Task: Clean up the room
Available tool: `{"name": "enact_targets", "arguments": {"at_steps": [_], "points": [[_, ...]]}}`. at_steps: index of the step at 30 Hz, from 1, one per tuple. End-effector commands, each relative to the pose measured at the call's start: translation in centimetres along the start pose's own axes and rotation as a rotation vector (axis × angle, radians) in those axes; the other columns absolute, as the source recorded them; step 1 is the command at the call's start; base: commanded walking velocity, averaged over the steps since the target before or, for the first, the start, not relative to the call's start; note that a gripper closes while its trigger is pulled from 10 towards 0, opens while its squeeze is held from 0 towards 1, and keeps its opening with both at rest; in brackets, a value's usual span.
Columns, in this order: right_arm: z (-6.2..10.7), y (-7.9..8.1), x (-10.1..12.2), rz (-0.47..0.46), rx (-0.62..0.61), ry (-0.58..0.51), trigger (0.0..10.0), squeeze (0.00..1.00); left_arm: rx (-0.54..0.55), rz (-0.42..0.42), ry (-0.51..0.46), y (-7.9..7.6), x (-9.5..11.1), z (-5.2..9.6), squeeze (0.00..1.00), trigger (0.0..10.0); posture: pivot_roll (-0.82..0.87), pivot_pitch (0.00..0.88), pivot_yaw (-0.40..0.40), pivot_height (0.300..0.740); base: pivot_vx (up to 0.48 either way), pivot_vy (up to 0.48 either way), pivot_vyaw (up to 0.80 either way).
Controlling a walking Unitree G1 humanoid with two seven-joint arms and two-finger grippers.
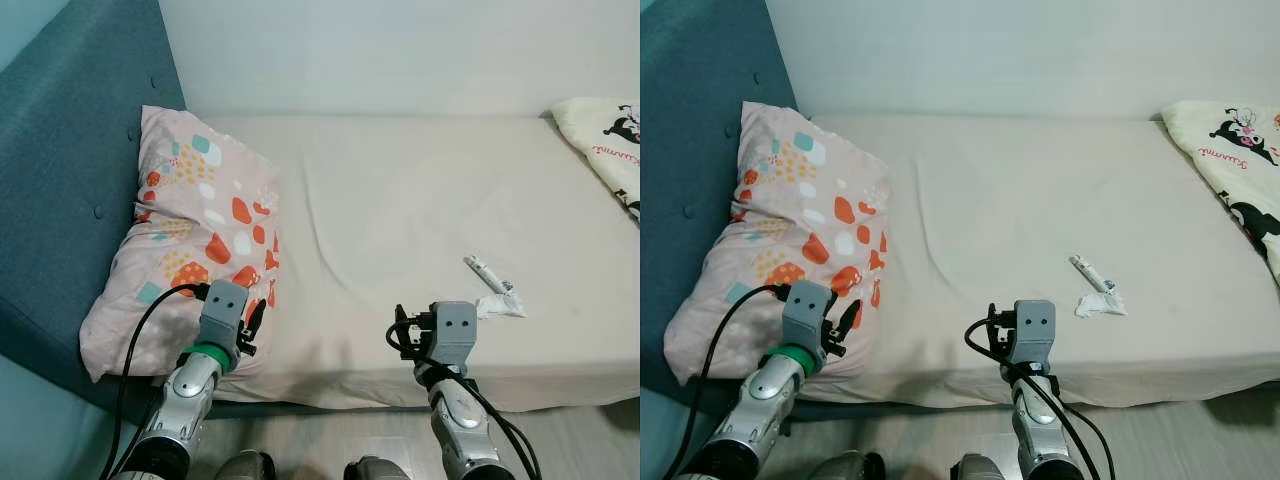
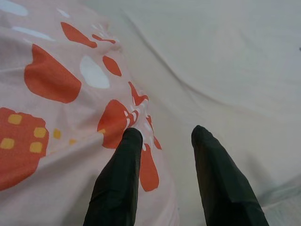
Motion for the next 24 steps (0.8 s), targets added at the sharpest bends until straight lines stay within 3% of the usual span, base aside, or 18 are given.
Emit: {"name": "enact_targets", "arguments": {"at_steps": [1,24], "points": [[0.21,-0.11,-0.4,-0.008,-0.006,0.017,10.0,0.0,0.014,0.008,0.025,0.08,-0.71,0.18,0.0,10.0,0.01,0.0,0.006,0.74,0.0,0.0,0.0],[-0.41,-0.2,-0.47,-0.028,-0.006,0.04,10.0,0.0,0.038,-0.009,0.019,0.52,-0.48,-0.14,0.0,10.0,0.03,0.0,0.0,0.74,0.0,0.0,0.0]]}}
Point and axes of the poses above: a point about 5 cm out from each wrist's last joint towards the gripper, its own z axis pointing back from the gripper into the wrist, its own x axis along the axis of the wrist's last joint, y = z × x, the point moved 2 cm from there along -z, pointing out of the wrist towards the gripper, and after that the axes turned 15 degrees about z, right-handed, at the moved point
